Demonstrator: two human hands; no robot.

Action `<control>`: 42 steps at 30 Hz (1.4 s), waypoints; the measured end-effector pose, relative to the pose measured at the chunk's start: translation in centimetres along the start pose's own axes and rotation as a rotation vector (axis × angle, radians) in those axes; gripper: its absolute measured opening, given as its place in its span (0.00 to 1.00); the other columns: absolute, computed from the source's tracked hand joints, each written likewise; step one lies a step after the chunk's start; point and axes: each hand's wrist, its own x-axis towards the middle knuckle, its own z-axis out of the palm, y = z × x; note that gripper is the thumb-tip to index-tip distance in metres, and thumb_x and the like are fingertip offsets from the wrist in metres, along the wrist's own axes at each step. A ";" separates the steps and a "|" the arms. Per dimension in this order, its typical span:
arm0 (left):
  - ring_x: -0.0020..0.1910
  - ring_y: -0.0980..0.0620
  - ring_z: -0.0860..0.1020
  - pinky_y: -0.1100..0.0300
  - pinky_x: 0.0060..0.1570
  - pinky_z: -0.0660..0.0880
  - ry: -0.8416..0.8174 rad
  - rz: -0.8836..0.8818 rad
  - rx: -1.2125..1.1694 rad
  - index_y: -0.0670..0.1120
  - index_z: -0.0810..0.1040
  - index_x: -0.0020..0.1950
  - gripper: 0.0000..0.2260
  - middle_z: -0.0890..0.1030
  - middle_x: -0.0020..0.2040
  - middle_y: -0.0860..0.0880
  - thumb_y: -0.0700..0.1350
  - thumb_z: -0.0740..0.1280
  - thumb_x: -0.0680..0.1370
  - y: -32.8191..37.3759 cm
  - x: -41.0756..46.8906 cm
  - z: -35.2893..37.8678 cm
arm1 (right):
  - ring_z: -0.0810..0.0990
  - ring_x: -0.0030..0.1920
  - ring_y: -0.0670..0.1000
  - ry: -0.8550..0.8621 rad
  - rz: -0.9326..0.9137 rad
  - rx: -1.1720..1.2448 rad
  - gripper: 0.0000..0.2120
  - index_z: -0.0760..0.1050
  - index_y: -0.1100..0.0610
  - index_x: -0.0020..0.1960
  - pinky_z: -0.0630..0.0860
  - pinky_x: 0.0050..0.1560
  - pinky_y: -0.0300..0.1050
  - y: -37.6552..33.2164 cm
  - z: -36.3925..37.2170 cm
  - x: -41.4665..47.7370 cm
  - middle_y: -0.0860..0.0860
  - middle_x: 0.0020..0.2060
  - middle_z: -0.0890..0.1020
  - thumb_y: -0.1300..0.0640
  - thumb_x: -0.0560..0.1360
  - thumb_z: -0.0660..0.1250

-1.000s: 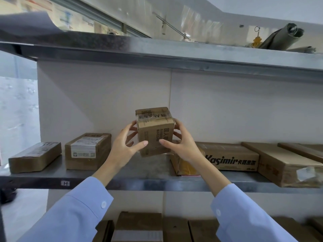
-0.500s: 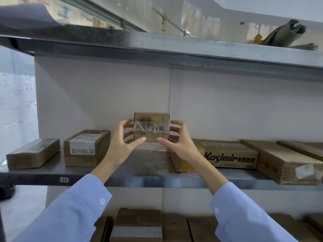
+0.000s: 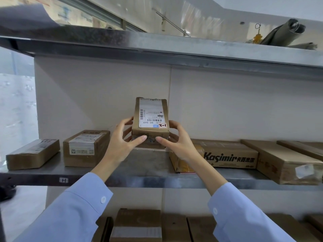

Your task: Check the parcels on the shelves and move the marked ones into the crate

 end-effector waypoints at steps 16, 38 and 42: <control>0.65 0.70 0.69 0.75 0.59 0.69 0.019 0.140 -0.001 0.52 0.65 0.70 0.35 0.72 0.66 0.61 0.40 0.78 0.69 1.1 0.2 0.4 | 0.70 0.67 0.40 0.018 -0.089 0.056 0.33 0.62 0.48 0.70 0.70 0.63 0.31 -0.7 -0.7 0.5 0.35 0.63 0.71 0.59 0.72 0.75; 0.70 0.51 0.66 0.51 0.67 0.66 -0.086 -0.155 0.189 0.52 0.67 0.70 0.25 0.72 0.69 0.51 0.46 0.72 0.75 -3.4 -0.6 -0.9 | 0.72 0.58 0.45 -0.017 0.126 -0.129 0.24 0.64 0.47 0.71 0.71 0.41 0.25 1.4 2.8 -0.3 0.49 0.69 0.73 0.47 0.78 0.67; 0.69 0.52 0.68 0.53 0.67 0.67 -0.107 -0.205 0.182 0.51 0.69 0.70 0.26 0.73 0.66 0.52 0.47 0.73 0.75 -4.6 -0.9 -0.7 | 0.74 0.56 0.45 -0.029 0.159 -0.150 0.23 0.64 0.50 0.71 0.70 0.37 0.22 2.1 3.3 -0.4 0.49 0.67 0.75 0.49 0.79 0.67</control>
